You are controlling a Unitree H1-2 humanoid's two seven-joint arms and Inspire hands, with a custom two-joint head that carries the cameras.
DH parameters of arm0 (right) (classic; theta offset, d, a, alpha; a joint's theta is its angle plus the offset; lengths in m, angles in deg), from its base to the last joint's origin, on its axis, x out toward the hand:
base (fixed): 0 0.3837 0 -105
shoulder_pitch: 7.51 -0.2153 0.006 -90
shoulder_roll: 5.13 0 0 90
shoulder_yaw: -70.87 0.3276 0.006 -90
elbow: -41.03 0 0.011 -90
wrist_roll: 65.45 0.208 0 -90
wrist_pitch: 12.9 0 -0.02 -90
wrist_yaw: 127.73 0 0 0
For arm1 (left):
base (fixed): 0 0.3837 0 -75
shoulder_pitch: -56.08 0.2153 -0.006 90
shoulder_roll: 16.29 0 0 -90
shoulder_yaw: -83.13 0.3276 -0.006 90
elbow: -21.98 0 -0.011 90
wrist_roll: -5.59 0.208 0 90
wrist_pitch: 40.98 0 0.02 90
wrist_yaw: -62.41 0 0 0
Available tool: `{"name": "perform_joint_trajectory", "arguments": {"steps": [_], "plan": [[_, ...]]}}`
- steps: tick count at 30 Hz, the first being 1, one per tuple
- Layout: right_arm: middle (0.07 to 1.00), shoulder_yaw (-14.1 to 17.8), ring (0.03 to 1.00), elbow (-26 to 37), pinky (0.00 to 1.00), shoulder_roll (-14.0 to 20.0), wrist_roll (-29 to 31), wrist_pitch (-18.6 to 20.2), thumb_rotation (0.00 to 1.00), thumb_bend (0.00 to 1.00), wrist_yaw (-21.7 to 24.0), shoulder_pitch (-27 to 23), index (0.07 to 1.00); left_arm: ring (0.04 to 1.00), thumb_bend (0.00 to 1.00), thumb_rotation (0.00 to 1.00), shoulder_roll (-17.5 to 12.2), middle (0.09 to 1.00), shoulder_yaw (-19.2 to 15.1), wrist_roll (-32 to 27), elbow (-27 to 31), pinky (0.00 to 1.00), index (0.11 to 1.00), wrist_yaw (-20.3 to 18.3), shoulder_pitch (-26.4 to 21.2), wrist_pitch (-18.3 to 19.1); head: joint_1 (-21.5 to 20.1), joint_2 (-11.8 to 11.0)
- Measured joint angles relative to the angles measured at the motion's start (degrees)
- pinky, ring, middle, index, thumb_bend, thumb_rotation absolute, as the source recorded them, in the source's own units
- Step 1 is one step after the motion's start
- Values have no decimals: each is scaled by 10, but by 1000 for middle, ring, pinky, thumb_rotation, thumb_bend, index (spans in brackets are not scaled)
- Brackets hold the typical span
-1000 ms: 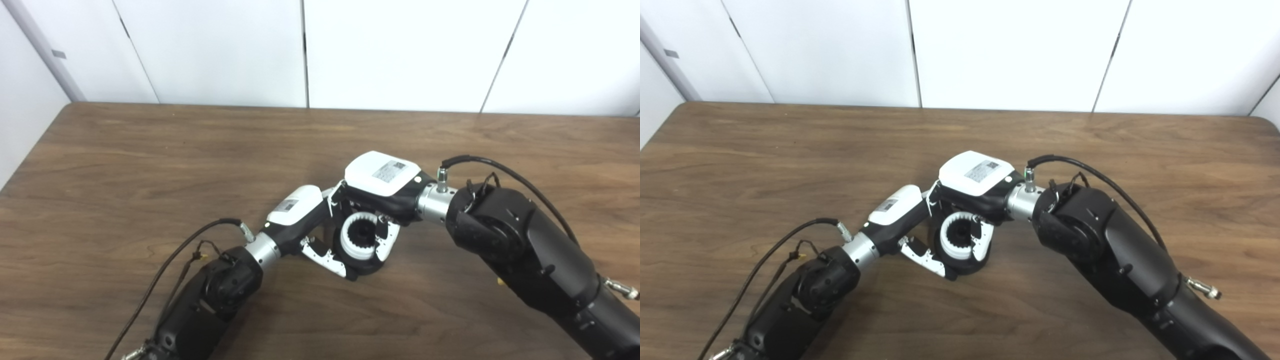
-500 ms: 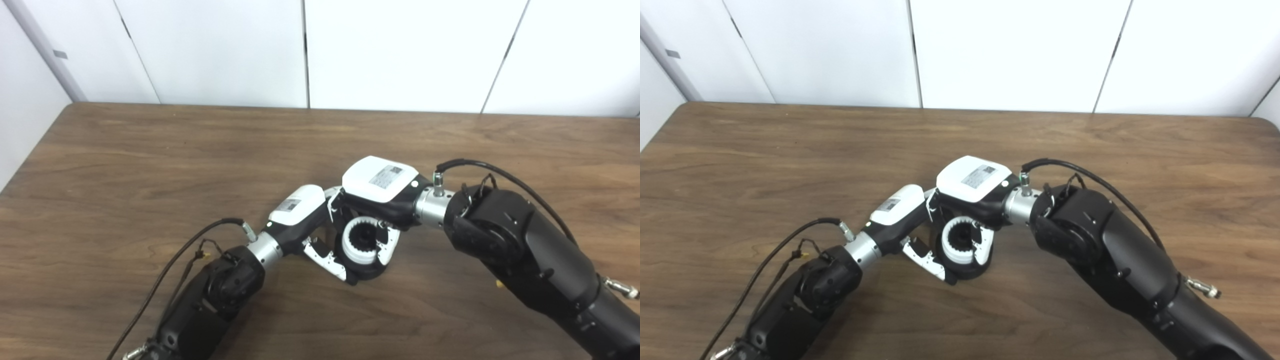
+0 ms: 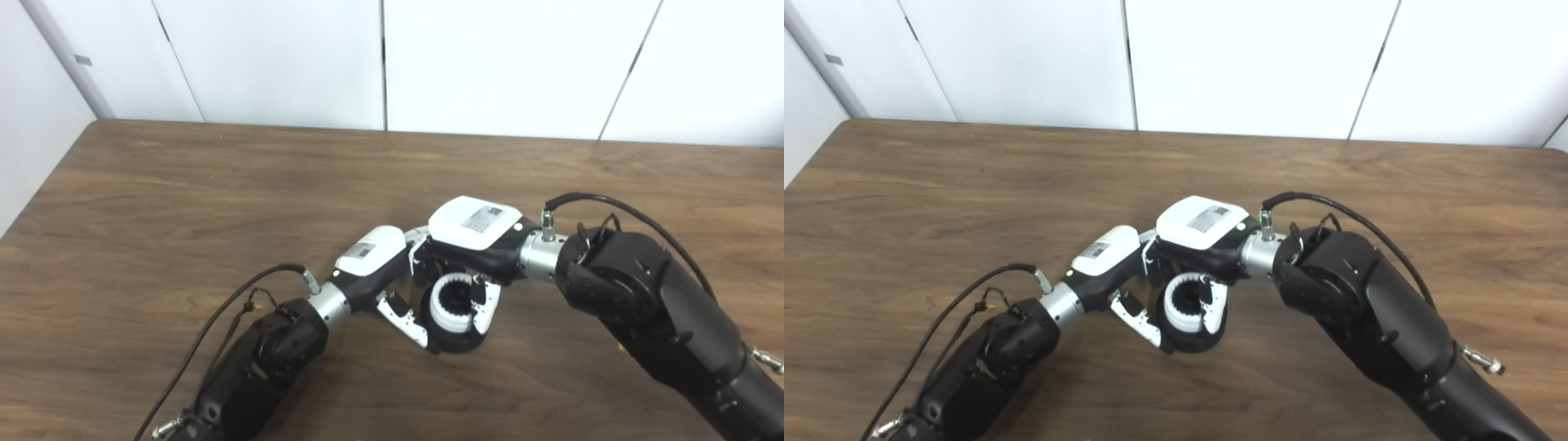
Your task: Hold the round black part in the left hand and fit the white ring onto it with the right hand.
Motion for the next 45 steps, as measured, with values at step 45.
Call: {"name": "perform_joint_trajectory", "arguments": {"steps": [45], "plan": [[960, 58, 886, 32, 688, 7, 20, 58, 257, 993, 97, -34, 914, 940, 522, 73, 8, 918, -5, -28, -5, 803, 483, -2, 2, 6, -1, 2]]}}
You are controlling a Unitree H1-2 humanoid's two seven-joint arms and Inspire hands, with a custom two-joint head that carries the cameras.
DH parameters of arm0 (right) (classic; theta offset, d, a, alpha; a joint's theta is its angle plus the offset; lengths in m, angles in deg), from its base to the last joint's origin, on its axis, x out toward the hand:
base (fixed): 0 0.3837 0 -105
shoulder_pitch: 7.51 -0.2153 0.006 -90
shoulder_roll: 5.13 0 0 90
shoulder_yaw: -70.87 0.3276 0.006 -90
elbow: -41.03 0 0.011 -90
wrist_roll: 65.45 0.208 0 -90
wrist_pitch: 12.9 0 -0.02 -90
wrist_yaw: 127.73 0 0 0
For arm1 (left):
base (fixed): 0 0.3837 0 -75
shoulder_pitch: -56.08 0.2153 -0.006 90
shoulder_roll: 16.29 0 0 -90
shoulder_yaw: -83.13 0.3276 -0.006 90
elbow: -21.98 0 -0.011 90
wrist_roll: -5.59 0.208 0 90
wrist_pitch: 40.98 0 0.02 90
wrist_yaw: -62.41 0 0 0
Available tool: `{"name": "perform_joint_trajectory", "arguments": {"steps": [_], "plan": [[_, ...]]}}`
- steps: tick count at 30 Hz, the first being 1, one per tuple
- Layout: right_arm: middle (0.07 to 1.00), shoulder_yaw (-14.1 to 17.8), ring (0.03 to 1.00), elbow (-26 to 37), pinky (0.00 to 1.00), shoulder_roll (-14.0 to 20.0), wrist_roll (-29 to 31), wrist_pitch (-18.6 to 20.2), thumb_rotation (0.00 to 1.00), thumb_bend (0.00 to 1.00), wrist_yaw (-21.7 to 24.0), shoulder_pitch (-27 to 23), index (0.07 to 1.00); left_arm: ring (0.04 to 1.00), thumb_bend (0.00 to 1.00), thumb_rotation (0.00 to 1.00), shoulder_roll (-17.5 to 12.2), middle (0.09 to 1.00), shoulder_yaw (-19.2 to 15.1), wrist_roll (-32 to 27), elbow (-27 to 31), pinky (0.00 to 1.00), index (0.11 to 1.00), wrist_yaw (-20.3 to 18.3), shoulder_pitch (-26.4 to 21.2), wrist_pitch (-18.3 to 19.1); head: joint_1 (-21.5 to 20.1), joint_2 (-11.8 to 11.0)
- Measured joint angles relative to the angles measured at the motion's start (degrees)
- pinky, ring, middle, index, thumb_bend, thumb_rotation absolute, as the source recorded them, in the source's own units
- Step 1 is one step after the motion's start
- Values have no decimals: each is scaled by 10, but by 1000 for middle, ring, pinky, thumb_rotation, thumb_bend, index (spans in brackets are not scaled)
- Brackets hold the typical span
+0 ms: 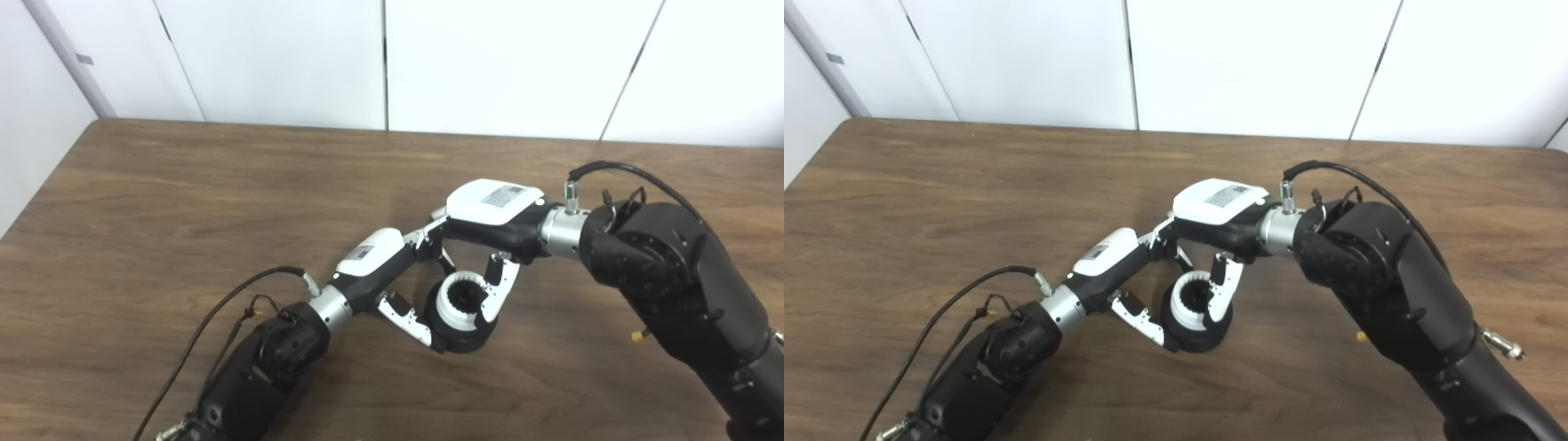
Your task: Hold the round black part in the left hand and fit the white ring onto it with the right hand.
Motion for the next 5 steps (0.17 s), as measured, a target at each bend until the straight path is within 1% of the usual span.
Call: {"name": "perform_joint_trajectory", "arguments": {"steps": [5], "plan": [[964, 3, 894, 7, 698, 1, 1, 5, 260, 993, 8, -1, 920, 938, 522, 73, 0, 917, 0, -1, 0, 804, 482, 0, 0, 1, 0, 0]]}}
